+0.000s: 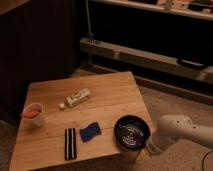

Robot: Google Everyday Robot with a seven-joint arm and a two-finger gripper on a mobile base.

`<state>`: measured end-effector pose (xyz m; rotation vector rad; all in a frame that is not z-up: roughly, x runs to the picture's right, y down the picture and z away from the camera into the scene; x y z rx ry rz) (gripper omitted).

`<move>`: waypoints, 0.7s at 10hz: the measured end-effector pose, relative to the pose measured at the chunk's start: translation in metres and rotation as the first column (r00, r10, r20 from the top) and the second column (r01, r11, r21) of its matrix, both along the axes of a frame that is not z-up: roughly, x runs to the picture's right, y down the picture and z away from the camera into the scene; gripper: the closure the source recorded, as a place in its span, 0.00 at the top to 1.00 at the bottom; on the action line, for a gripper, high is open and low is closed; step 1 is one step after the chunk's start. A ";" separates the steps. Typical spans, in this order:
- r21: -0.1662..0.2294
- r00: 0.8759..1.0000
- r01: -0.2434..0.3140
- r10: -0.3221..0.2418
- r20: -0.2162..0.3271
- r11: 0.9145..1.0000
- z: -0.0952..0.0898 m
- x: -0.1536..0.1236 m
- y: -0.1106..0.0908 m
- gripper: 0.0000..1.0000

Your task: Push the ceramic bowl across the table

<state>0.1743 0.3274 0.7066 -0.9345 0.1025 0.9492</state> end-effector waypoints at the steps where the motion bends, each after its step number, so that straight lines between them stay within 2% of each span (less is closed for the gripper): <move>1: 0.018 1.000 0.002 -0.003 0.022 1.000 0.004 -0.009 -0.004 0.60; 5: 0.078 0.997 0.011 -0.017 0.075 0.997 0.015 -0.030 -0.029 0.60; 7: 0.119 0.995 0.029 -0.040 0.088 0.992 0.017 -0.040 -0.050 0.60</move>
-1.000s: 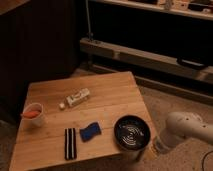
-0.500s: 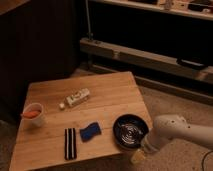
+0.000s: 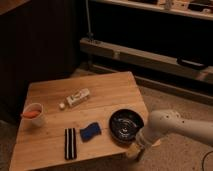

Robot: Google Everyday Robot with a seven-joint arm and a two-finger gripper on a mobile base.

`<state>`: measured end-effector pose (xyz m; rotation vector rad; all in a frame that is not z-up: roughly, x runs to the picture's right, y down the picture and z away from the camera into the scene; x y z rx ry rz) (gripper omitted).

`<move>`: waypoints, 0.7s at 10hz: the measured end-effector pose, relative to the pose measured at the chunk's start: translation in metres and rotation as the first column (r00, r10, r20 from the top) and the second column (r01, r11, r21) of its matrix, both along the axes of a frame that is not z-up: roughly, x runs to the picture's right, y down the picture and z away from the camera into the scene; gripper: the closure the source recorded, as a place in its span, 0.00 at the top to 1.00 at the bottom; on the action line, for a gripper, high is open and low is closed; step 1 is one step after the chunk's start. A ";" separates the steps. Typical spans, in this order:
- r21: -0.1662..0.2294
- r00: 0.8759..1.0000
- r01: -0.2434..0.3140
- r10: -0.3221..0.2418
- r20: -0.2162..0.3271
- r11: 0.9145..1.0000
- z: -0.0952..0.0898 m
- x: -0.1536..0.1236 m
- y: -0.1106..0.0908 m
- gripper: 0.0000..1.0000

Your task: Push the ceramic bowl across the table

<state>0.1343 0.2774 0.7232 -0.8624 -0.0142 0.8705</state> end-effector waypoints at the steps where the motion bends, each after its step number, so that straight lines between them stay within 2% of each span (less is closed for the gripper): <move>1: 0.018 1.000 0.014 -0.014 0.012 1.000 0.004 -0.008 -0.014 0.60; 4: 0.055 0.997 0.055 -0.057 0.044 0.997 0.026 -0.034 -0.052 0.60; 7: 0.076 0.994 0.087 -0.092 0.063 0.993 0.044 -0.048 -0.076 0.60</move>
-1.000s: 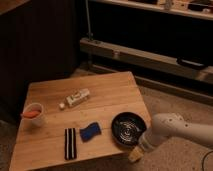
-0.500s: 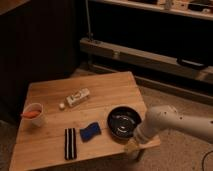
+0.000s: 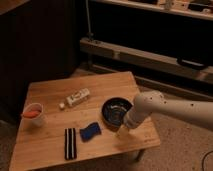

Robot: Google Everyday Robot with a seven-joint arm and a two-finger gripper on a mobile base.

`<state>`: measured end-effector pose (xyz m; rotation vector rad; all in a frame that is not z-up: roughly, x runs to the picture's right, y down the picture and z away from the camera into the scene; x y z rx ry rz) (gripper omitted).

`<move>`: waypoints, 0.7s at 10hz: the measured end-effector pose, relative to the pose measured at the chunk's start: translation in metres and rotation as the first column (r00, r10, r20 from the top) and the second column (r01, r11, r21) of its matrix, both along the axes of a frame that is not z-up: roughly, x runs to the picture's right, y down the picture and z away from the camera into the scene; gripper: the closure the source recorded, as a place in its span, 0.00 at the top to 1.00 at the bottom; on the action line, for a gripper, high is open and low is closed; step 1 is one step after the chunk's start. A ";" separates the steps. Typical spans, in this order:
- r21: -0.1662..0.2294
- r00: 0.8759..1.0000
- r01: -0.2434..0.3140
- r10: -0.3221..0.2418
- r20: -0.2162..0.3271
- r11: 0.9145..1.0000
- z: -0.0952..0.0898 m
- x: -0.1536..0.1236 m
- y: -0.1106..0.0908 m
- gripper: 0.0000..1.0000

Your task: Push the ceramic bowl across the table

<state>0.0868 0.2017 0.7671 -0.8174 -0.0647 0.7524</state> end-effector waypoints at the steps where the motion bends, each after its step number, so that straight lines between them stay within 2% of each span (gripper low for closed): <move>1: 0.002 1.000 0.006 -0.006 0.003 1.000 0.002 -0.002 -0.003 0.60; 4: 0.008 1.000 0.018 -0.018 0.005 1.000 0.008 -0.003 -0.013 0.60; 7: 0.030 0.999 0.034 -0.034 0.004 0.999 0.017 -0.004 -0.044 0.60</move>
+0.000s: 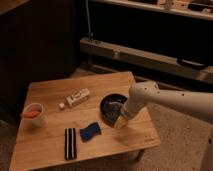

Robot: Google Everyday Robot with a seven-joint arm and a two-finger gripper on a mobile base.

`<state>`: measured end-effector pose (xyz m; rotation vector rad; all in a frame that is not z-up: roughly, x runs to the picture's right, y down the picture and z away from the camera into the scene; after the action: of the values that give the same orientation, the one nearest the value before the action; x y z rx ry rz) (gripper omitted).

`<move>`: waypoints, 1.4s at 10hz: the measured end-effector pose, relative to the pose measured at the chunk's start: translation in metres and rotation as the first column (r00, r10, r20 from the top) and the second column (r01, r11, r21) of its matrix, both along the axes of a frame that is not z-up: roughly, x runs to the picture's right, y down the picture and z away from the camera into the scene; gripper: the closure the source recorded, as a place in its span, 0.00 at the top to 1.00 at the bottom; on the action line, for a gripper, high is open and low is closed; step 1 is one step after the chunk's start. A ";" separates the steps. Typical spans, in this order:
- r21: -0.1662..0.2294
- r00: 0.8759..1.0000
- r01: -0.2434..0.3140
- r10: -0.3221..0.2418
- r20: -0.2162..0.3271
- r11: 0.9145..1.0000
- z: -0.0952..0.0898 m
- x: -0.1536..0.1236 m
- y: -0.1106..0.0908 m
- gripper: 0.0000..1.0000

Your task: Push the ceramic bowl across the table

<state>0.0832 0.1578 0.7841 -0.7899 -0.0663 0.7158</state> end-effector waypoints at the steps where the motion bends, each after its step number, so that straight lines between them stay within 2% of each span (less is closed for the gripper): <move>1: 0.015 1.000 0.010 -0.010 -0.001 1.000 -0.001 -0.002 -0.018 0.60; 2: 0.026 1.000 0.014 -0.014 0.001 1.000 -0.005 -0.005 -0.031 0.59; 3: 0.027 1.000 0.015 -0.015 -0.004 1.000 -0.010 -0.004 -0.039 0.53; 4: 0.022 1.000 0.012 -0.012 -0.011 1.000 -0.017 0.000 -0.039 0.42; 6: 0.000 1.000 -0.004 0.004 -0.027 1.000 -0.027 0.017 -0.018 0.22; 7: -0.007 0.999 -0.021 0.021 -0.035 1.000 -0.036 0.029 0.003 0.10; 8: -0.013 0.999 -0.032 0.031 -0.039 0.999 -0.043 0.038 0.026 0.02; 9: -0.020 0.998 -0.041 0.040 -0.040 0.999 -0.048 0.041 0.049 0.00; 11: -0.034 0.998 -0.058 0.057 -0.040 0.998 -0.043 0.039 0.082 0.00; 12: -0.035 0.998 -0.062 0.061 -0.035 0.997 -0.040 0.035 0.085 0.00; 14: -0.035 0.997 -0.068 0.067 -0.027 0.997 -0.025 0.021 0.070 0.00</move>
<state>0.1043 0.2280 0.7591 -0.8152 -0.0571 0.7927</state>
